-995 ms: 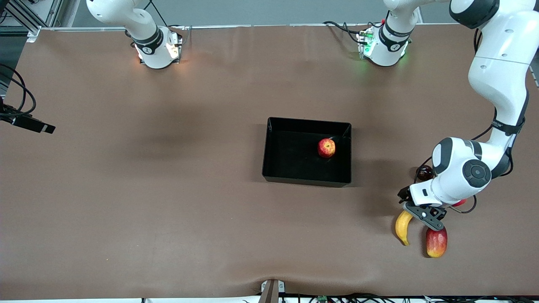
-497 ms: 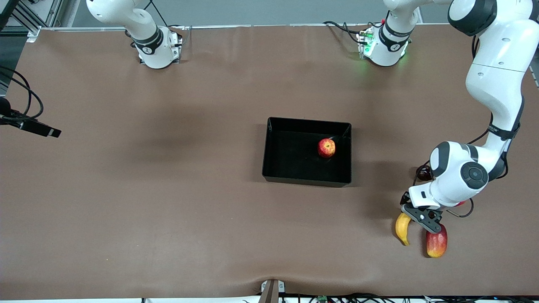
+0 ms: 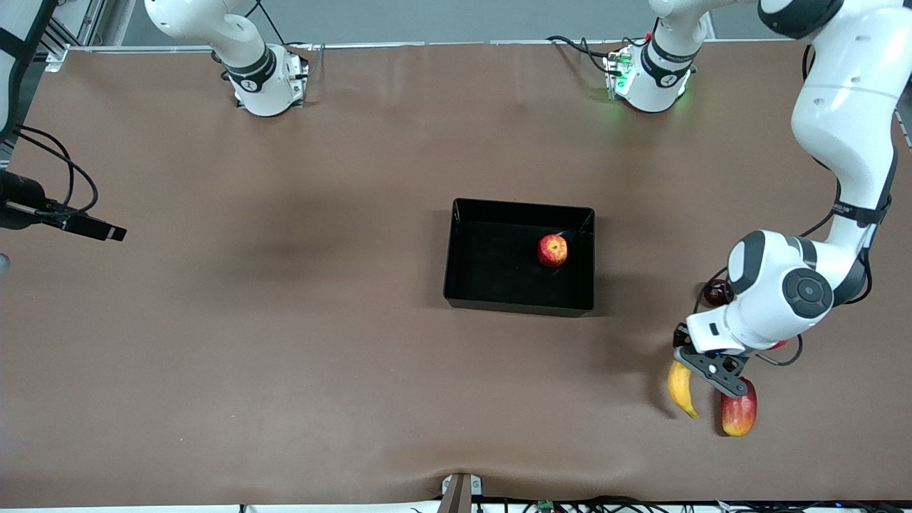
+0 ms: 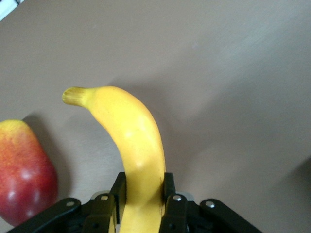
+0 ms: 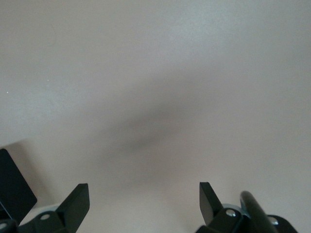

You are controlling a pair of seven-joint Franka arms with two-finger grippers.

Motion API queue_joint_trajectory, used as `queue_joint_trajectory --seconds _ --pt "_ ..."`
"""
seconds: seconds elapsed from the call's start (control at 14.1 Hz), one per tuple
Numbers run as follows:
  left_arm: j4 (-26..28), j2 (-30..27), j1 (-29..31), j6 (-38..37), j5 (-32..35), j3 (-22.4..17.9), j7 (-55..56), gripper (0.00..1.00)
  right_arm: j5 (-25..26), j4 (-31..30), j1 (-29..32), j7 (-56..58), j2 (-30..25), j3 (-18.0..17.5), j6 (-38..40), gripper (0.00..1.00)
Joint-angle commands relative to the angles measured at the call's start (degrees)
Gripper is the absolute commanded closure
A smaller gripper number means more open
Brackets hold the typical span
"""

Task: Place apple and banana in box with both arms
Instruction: 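Carry the banana with the left gripper into the box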

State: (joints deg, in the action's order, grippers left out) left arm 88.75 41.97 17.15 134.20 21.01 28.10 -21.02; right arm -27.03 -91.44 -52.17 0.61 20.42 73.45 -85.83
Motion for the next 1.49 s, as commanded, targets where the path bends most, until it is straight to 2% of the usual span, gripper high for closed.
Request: queue_joint_trajectory --seconds 0.0,0.21,0.43,0.5,0.64,0.78,0.85,1.14,1.28,1.35,1.42 --pt "1.2 -4.3 -0.3 -6.0 -0.1 4.9 8.3 1.0 0.6 4.5 1.2 -0.1 0.9 -0.9 1.6 0.0" --pt "1.2 -6.2 -3.3 -10.9 0.5 9.6 21.3 1.0 0.8 4.3 2.3 0.4 1.0 -0.9 1.9 0.0" --pt "1.2 -6.4 -10.6 -12.6 0.6 10.0 32.6 1.0 1.1 3.7 2.9 0.4 1.0 -0.9 2.1 0.0" --pt "1.2 -6.2 -13.5 -12.6 0.7 9.9 37.3 1.0 0.9 4.0 4.5 0.5 1.1 -2.2 2.2 0.0" --pt "1.4 -6.4 -18.2 -12.6 1.5 9.9 45.1 1.0 2.1 4.4 12.3 0.4 0.6 -11.9 2.4 0.0" --pt "2.5 -6.5 -21.2 -12.6 1.7 9.9 52.1 1.0 6.2 7.3 20.7 0.4 0.1 -21.3 3.0 0.0" --pt "3.0 -6.5 -22.7 -12.5 2.6 9.9 55.4 1.0 8.4 9.4 25.3 0.4 0.1 -27.3 3.6 0.0" --pt "4.7 -6.1 -27.1 -12.3 8.1 9.9 67.2 1.0 19.8 10.2 46.3 -0.3 -5.9 -55.8 3.3 0.0" --pt "5.1 -5.7 -29.2 -12.0 10.8 9.9 72.5 1.0 21.9 9.6 57.5 -0.3 -8.9 -68.6 2.9 0.0" --pt "5.7 -5.5 -29.8 -11.9 12.5 10.0 74.6 1.0 21.9 9.4 61.6 -0.3 -9.7 -72.9 2.9 0.0" --pt "6.2 -5.1 -30.0 -11.8 13.8 10.0 75.8 1.0 21.9 8.7 62.7 -0.3 -10.9 -74.4 2.8 0.0"
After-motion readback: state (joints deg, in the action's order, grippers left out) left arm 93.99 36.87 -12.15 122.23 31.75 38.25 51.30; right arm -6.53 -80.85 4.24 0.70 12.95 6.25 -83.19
